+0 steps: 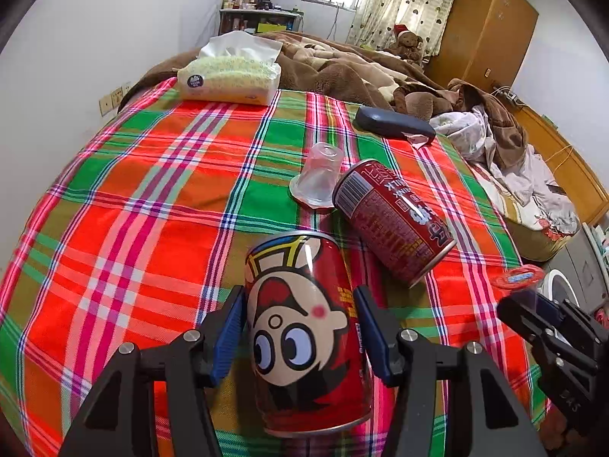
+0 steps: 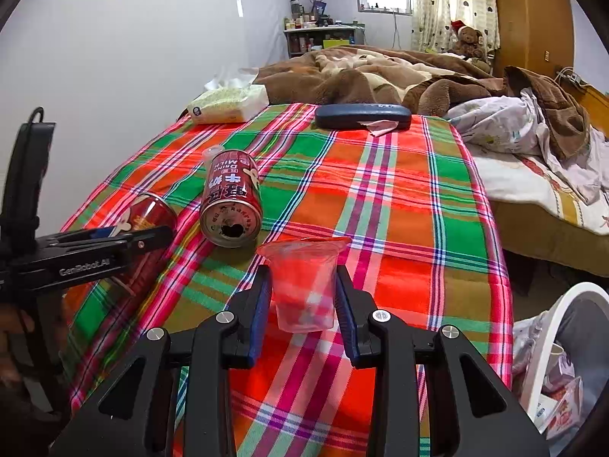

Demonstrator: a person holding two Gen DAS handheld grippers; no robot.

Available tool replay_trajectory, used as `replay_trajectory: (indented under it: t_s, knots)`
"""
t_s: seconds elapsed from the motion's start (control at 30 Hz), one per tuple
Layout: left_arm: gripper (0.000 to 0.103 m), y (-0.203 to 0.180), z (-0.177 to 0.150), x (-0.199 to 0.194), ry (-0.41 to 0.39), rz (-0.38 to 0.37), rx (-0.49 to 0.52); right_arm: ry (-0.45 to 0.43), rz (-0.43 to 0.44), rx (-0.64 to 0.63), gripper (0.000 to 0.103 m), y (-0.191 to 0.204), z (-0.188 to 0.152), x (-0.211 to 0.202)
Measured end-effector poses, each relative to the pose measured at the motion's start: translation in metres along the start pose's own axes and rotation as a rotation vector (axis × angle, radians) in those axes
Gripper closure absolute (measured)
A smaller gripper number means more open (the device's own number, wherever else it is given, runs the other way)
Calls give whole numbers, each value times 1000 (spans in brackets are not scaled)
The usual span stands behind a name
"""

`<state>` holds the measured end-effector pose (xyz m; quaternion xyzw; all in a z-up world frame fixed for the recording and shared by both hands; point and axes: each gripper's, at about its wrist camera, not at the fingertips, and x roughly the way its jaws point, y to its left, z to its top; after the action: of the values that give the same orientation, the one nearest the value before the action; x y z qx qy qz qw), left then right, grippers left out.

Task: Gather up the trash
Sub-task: 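Grasp the cartoon-face red can with the left gripper while the right grasps the clear plastic cup, then carry the red can and plastic cup with both grippers over the bin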

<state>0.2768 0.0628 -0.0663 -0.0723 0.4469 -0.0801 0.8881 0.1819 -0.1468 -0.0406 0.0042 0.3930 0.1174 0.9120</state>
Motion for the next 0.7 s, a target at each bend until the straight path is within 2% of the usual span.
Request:
replay_trajectory:
  t_s: [0.17, 0.4, 0.7]
  knots:
    - [50, -6, -4, 2, 6, 46, 31, -10, -8, 5, 69, -4, 0, -3]
    - [50, -11, -11, -13, -19, 19, 31, -38, -26, 1, 69, -5, -2, -13]
    - [50, -34, -23, -57, -100, -14, 72, -97, -53, -4, 69, -7, -4, -38]
